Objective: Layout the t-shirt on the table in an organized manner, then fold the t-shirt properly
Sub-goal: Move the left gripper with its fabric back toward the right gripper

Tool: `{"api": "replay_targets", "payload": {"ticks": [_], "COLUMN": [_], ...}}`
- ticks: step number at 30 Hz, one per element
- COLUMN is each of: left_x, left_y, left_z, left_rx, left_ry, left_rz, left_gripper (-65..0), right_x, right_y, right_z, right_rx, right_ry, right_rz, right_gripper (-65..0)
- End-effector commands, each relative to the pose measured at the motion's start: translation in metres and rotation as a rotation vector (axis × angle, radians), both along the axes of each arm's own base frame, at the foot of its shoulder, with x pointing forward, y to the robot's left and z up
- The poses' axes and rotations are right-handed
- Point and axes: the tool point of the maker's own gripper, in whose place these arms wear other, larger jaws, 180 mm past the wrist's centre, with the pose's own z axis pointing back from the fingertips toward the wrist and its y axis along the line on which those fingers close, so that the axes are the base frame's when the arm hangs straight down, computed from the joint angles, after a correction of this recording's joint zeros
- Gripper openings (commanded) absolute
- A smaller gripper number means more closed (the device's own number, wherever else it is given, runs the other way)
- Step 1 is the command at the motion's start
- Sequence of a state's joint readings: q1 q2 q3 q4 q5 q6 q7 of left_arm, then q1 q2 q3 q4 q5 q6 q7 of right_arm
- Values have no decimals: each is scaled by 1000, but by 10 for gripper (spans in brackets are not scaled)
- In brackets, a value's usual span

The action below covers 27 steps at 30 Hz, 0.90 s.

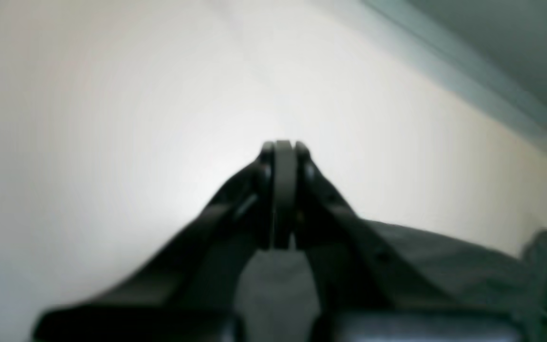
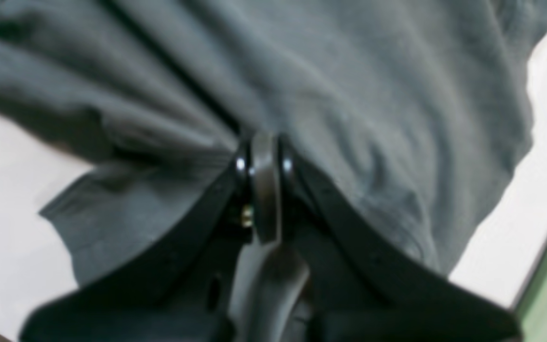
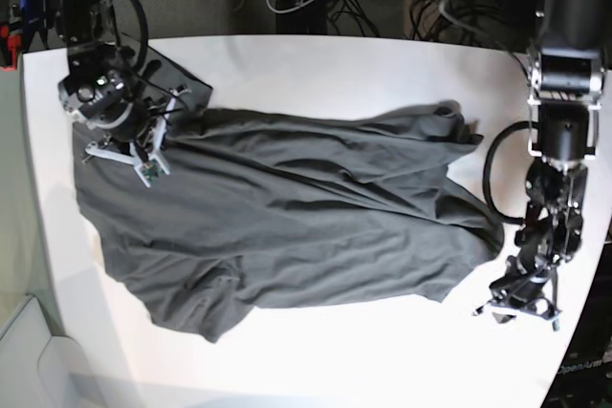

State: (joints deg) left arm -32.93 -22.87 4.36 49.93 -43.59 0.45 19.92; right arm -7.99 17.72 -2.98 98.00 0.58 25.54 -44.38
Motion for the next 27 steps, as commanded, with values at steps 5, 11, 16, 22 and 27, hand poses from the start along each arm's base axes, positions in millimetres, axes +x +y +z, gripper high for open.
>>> {"api": "replay_targets", "payload": {"ticks": [5, 11, 16, 22, 27], "left_x": [-12, -31, -41, -48, -54], "left_y": [-26, -85, -110, -140, -143], "left_z": [72, 50, -18, -34, -38], "left_rx": [15, -75, -73, -16, -11], "left_ry": [-135, -47, 117, 196, 243], "left_rz": [-7, -99, -92, -142, -166], "left_gripper": [-647, -647, -647, -647, -647], "right_x": [11, 7, -6, -19, -22], "right_y": [18, 39, 66, 88, 89], "right_z": [12, 22, 35, 36, 34], "right_rx": [58, 107, 166, 190, 192], "right_ry": [-52, -82, -110, -99, -90], "right_rz": [-7, 0, 19, 75, 74], "right_gripper": [-650, -650, -648, -648, -650]}}
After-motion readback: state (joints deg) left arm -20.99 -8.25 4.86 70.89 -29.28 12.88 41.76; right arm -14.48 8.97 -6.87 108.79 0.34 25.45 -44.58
